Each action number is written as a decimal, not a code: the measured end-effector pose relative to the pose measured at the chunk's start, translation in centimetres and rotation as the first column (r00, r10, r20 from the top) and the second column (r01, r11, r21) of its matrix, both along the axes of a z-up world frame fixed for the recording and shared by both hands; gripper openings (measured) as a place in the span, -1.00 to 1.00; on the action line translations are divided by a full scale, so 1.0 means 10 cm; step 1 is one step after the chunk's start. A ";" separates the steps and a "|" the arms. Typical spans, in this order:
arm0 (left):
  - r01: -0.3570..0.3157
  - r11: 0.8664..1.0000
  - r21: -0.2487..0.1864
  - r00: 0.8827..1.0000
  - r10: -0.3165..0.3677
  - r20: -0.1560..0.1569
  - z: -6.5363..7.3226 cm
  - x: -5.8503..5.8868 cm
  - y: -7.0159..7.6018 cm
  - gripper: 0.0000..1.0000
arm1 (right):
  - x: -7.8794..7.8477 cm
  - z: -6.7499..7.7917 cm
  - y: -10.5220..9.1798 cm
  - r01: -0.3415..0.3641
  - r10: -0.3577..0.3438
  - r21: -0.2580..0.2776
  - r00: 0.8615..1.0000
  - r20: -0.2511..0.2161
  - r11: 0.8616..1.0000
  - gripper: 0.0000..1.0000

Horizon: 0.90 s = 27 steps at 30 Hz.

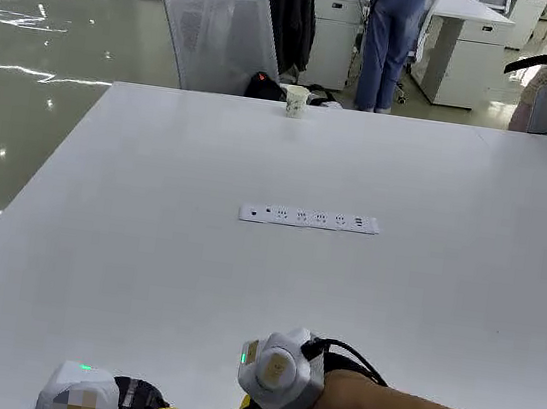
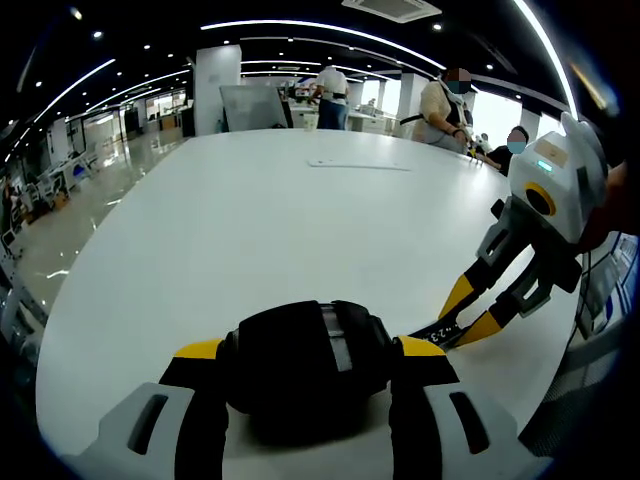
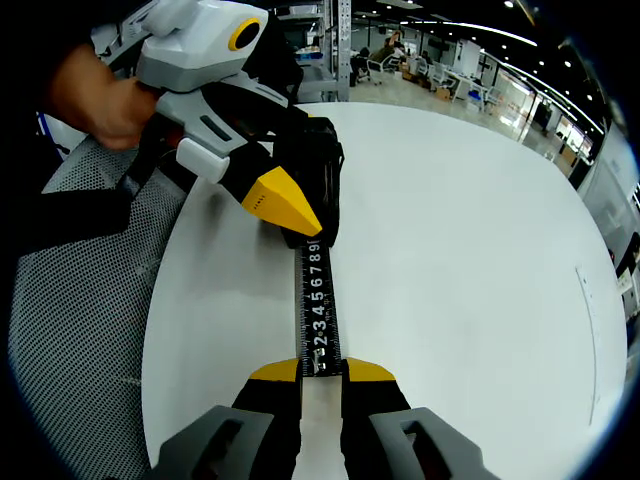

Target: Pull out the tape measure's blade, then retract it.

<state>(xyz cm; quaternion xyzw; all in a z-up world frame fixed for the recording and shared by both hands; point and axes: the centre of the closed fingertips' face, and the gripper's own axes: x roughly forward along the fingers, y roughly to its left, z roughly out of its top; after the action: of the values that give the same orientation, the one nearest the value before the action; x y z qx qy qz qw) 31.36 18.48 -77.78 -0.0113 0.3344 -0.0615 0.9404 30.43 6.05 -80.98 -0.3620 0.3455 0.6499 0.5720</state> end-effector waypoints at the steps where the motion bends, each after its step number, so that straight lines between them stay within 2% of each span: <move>1: 0.000 1.000 0.000 1.000 0.000 0.000 0.00 0.00 0.00 0.21 | 0.00 0.00 0.01 0.000 0.000 0.002 1.000 0.000 1.000 -0.77; 8: 0.005 1.000 -0.003 1.000 -0.005 -0.002 0.00 -0.01 -0.01 0.21 | -0.04 0.00 0.12 -0.004 0.004 0.019 1.000 -0.004 1.000 -0.77; 27: 0.000 1.000 -0.010 1.000 0.000 -0.006 0.00 -0.01 0.00 0.21 | -0.04 -0.01 0.25 0.001 0.000 0.055 1.000 -0.020 0.998 -0.77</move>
<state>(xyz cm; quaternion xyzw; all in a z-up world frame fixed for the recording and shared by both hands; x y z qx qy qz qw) 31.26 18.45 -77.78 -0.0160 0.3368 -0.0630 0.9393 30.05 8.57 -81.04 -0.3396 0.3332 0.6627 0.5784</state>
